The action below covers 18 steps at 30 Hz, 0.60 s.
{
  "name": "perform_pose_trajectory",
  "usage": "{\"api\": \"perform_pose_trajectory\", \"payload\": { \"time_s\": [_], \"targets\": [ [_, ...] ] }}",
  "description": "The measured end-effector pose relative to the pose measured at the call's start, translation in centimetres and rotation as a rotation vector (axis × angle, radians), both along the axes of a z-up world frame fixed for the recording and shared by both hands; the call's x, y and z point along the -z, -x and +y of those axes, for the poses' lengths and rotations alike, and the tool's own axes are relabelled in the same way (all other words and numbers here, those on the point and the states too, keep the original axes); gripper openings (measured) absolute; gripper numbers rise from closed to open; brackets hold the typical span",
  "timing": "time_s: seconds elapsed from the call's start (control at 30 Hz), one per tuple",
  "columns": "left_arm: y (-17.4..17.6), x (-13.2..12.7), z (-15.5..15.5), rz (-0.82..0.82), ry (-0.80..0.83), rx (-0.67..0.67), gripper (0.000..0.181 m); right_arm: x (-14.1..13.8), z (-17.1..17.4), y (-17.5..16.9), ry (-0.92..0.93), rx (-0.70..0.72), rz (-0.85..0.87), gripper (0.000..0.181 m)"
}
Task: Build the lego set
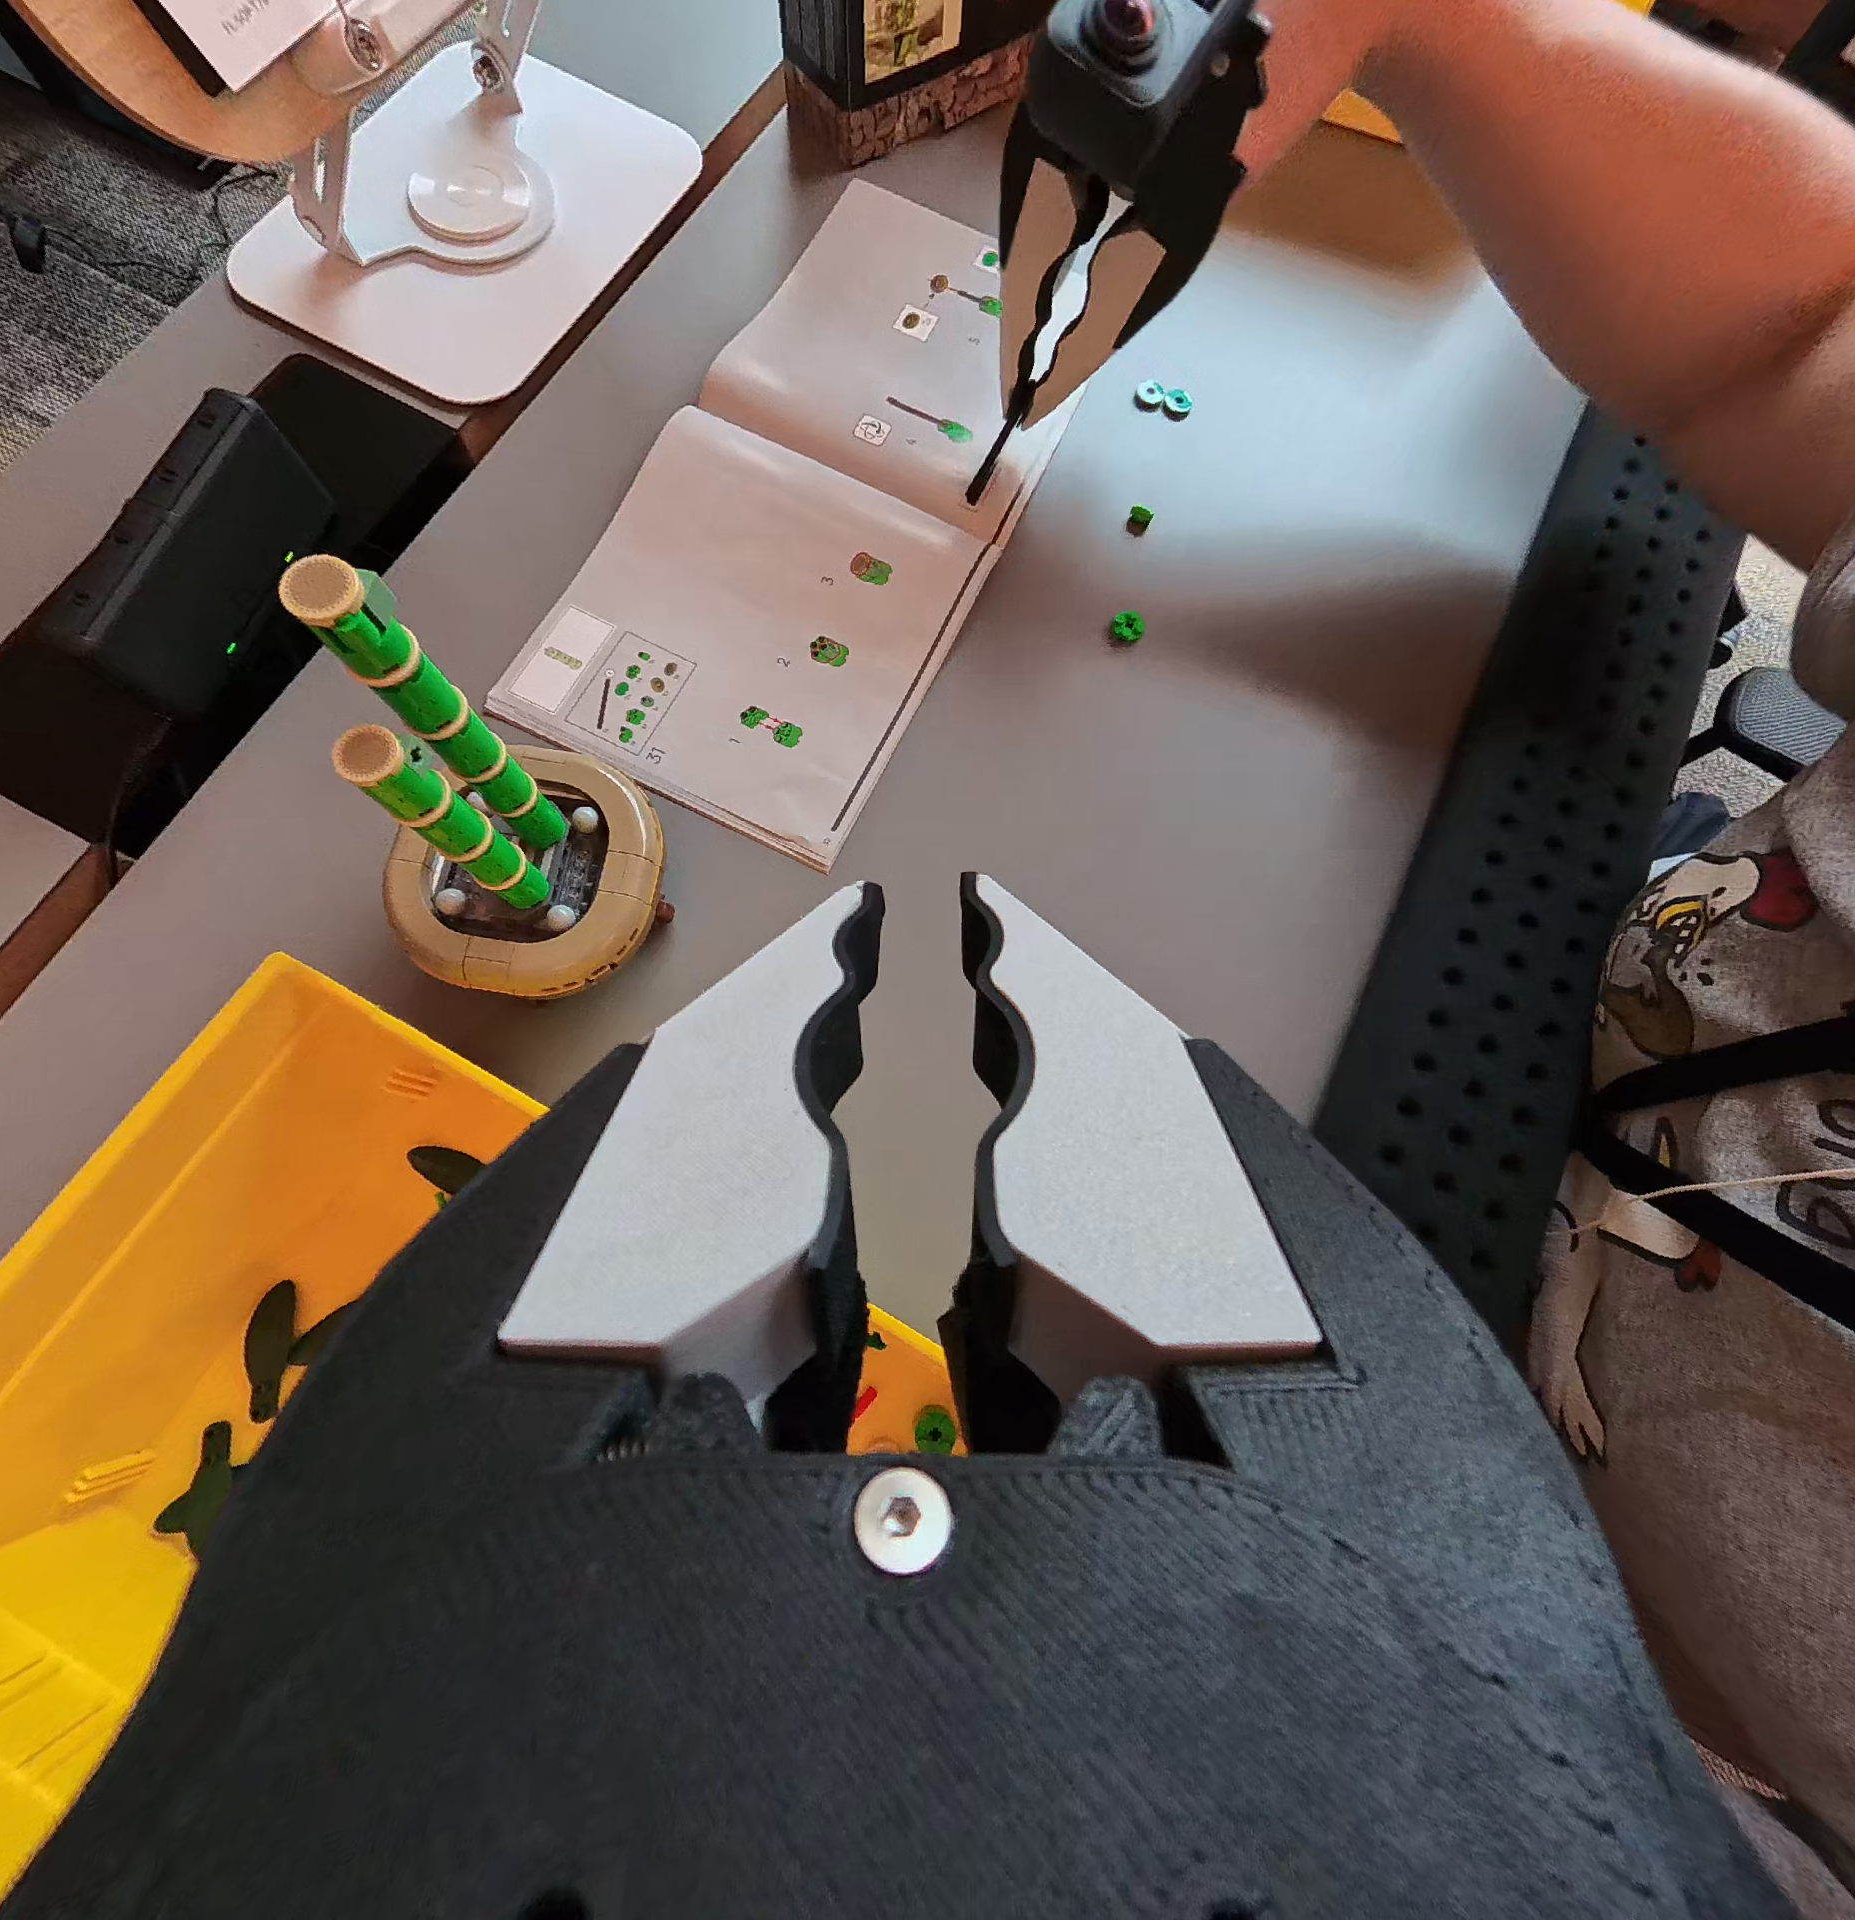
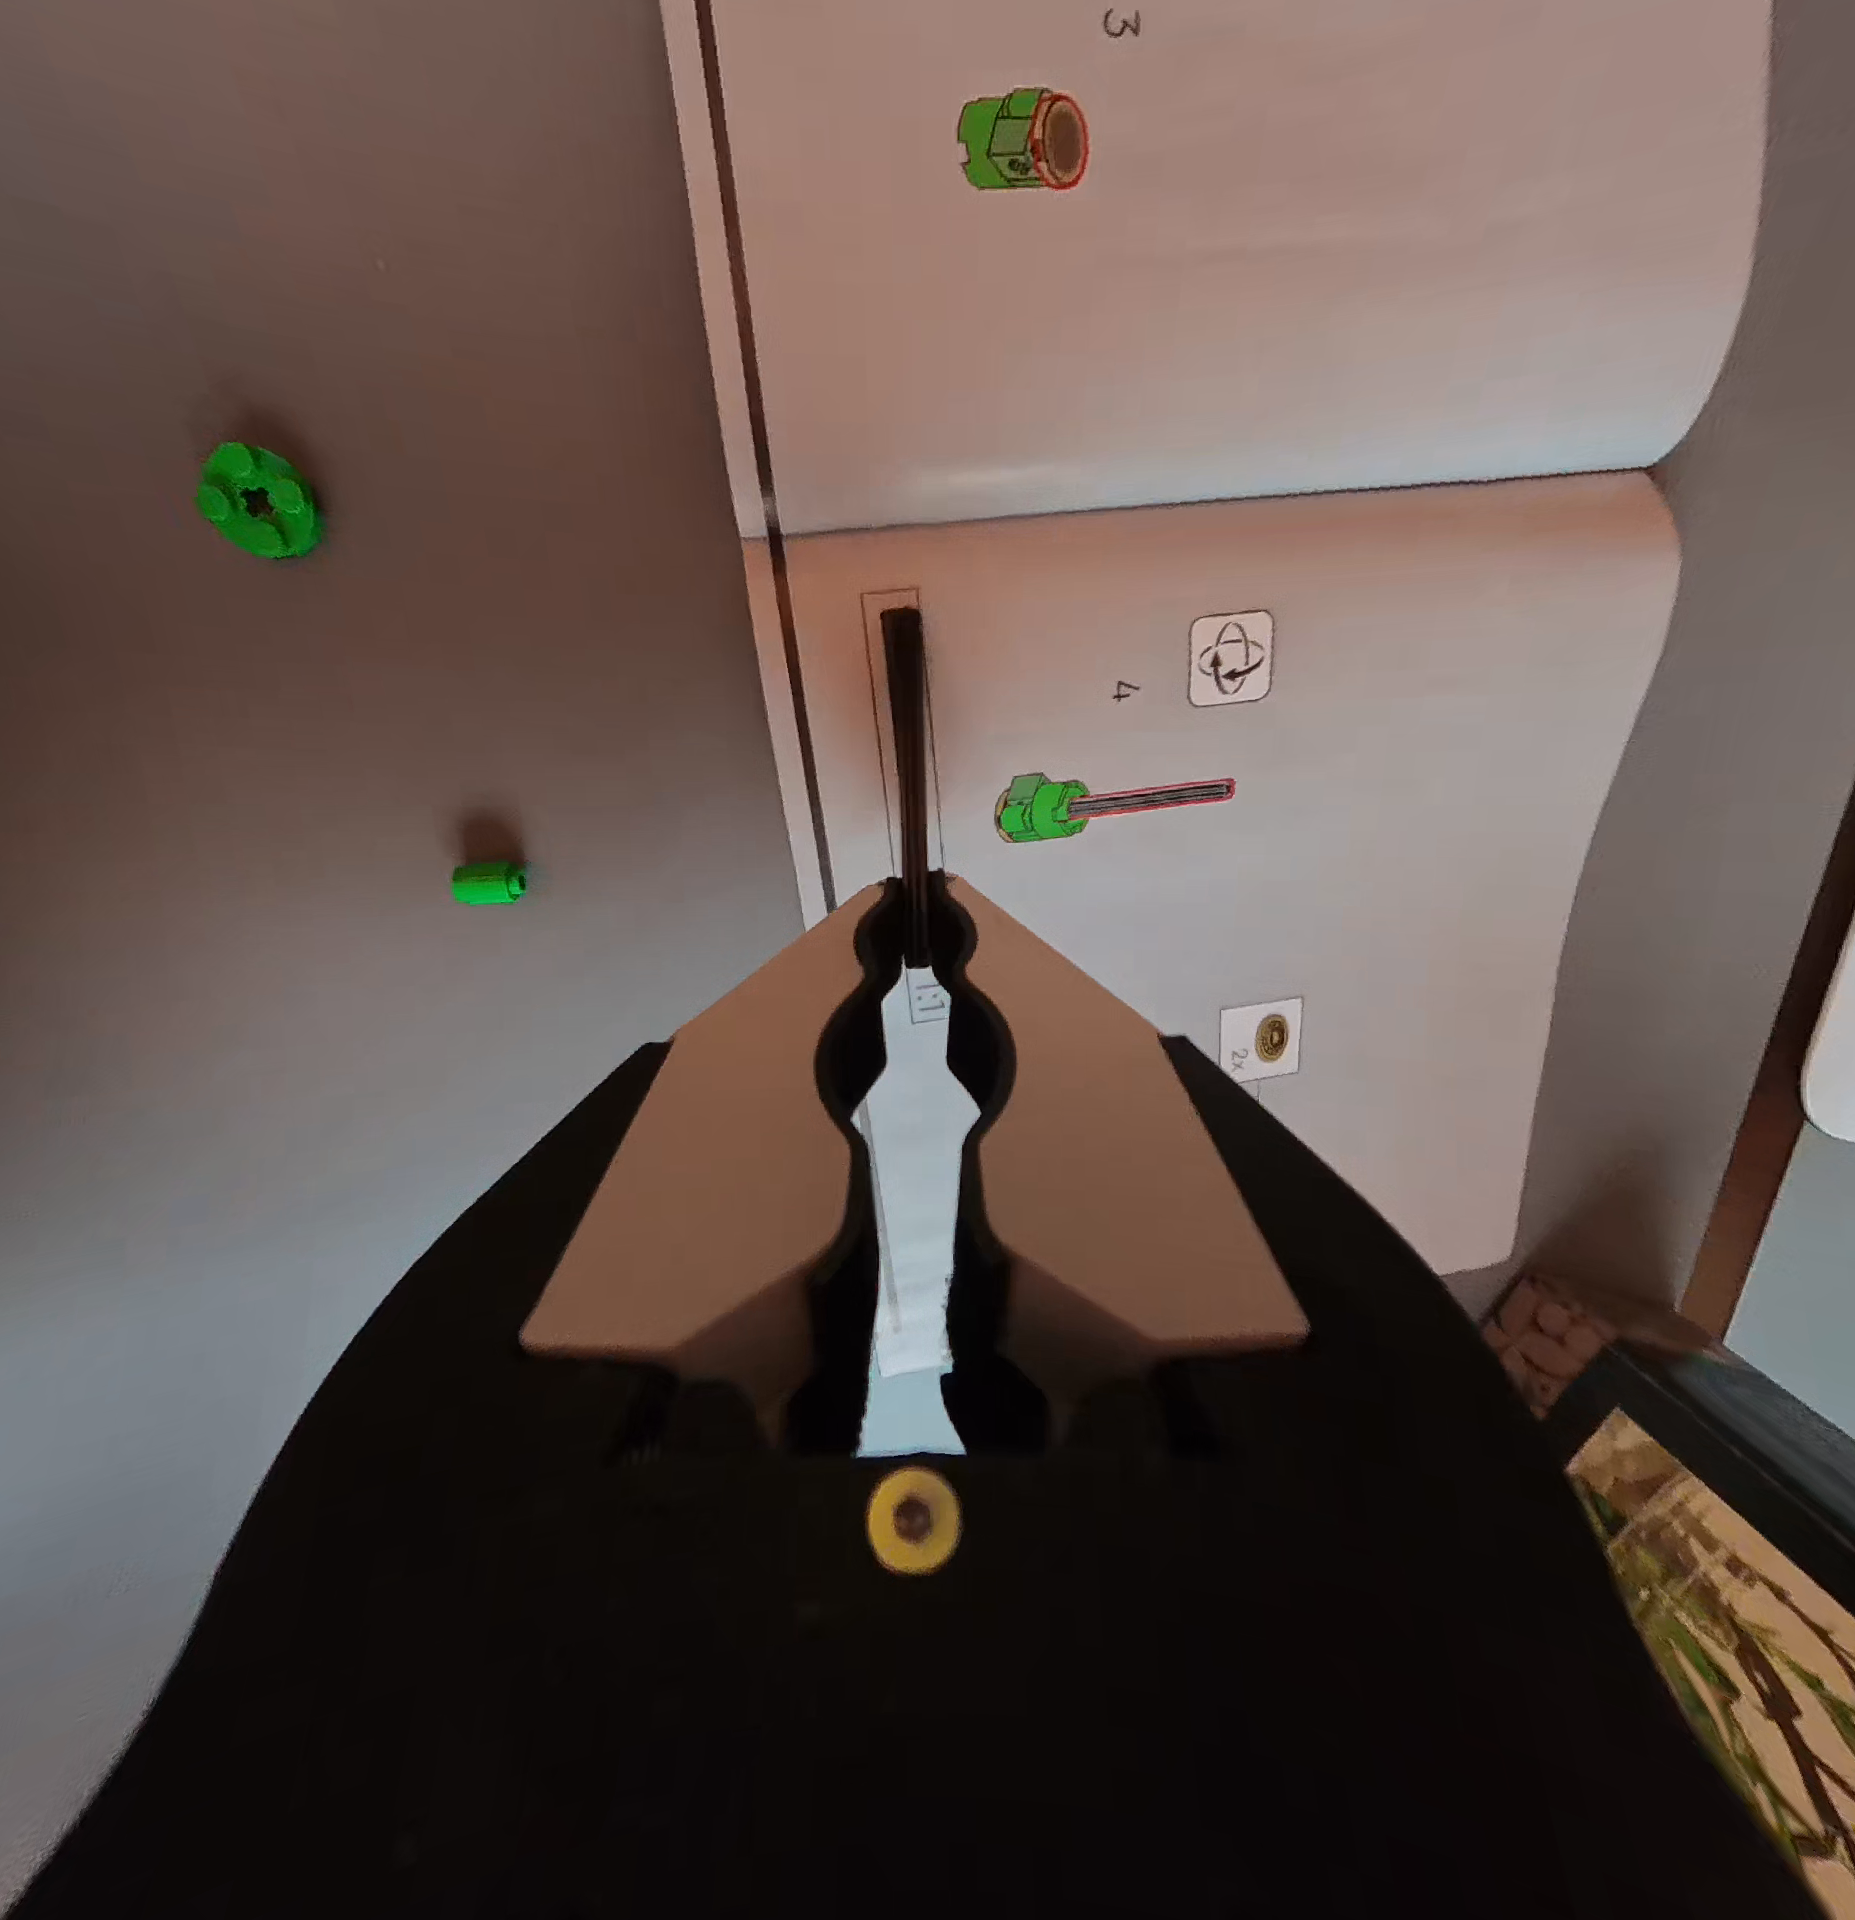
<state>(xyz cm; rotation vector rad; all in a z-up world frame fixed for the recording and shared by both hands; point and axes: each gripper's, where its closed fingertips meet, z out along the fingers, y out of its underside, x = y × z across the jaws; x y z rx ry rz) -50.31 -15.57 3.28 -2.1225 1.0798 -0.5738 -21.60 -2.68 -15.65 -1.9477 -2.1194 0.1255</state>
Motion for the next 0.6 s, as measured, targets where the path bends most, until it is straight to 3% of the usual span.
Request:
{"api": "perform_pose_trajectory", "payload": {
  "time_s": [0.37,0.6],
  "targets": [
    [0.2,-0.2,0.0,-0.005,-0.009,-0.005,0.013,1.0,0.0,-0.7,0.180,0.035,-0.083,0.004],
    [0.2,-0.1,0.1,-0.005,-0.003,-0.007,0.013,1.4,-0.1,-0.4,0.169,-0.006,-0.144,0.007]
  ]
}}
